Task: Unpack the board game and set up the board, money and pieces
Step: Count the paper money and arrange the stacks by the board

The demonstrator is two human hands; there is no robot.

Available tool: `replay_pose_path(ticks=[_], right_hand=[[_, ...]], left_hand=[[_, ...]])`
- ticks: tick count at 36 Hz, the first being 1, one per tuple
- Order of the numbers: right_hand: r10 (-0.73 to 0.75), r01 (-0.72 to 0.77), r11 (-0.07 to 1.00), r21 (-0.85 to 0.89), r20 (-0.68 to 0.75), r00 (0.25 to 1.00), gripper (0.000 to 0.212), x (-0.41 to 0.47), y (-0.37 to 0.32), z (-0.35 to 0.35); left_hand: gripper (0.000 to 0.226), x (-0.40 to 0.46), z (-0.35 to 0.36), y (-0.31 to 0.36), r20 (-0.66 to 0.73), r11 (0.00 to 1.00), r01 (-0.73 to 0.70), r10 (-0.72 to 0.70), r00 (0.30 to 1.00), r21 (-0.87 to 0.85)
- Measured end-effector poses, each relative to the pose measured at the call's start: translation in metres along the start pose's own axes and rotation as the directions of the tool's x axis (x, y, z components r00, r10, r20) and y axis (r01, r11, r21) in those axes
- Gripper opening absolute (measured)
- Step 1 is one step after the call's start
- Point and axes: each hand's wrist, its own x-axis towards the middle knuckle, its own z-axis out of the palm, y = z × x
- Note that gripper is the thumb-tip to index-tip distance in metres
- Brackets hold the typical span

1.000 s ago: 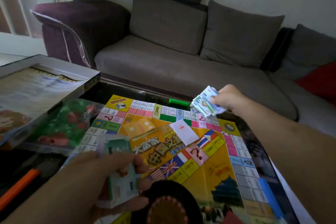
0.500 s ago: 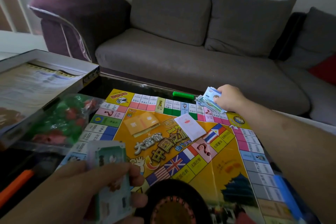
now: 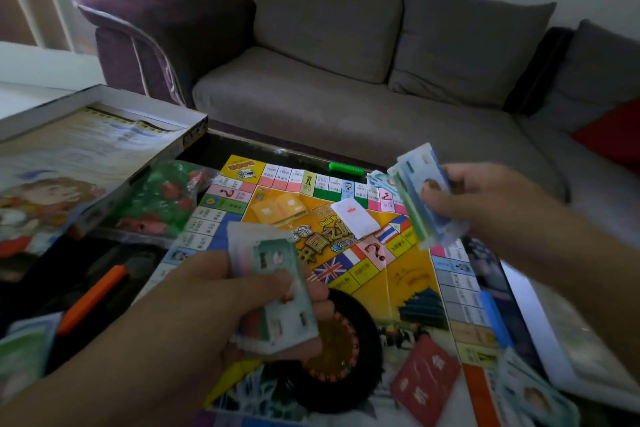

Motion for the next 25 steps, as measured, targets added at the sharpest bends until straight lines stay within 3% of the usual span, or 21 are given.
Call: replay_pose_path(ticks=[2, 4, 8, 17, 25], right_hand=[[-0.005, -0.003, 0.976, 0.216, 0.038, 0.999, 0.022, -0.043, -0.006, 0.025], [0.008, -0.034, 0.921, 0.388, 0.070, 0.998, 0.025, -0.079, -0.010, 0.053], [0.018, -0.050, 0.851, 0.522, 0.066, 0.998, 0.022, -0.119, -0.015, 0.092], [0.041, 0.043, 0.882, 0.469, -0.168, 0.985, 0.020, -0.165, -0.020, 0.117], [0.028, 0.049, 0.878, 0.475, -0.154, 0.988, 0.023, -0.175, -0.016, 0.133]], left_hand=[[0.036, -0.011, 0.005, 0.000, 0.033, 0.998, 0.025, -0.023, 0.999, -0.056], [0.032, -0.027, 0.021, 0.007, 0.095, 0.998, 0.027, -0.021, 0.995, -0.058], [0.024, -0.037, 0.031, 0.008, 0.061, 0.998, -0.045, 0.043, 0.997, 0.032], [0.022, -0.077, 0.031, 0.002, 0.069, 0.997, -0.054, 0.050, 0.996, 0.056], [0.023, -0.105, 0.021, -0.003, 0.136, 1.000, 0.011, -0.012, 0.991, 0.009]])
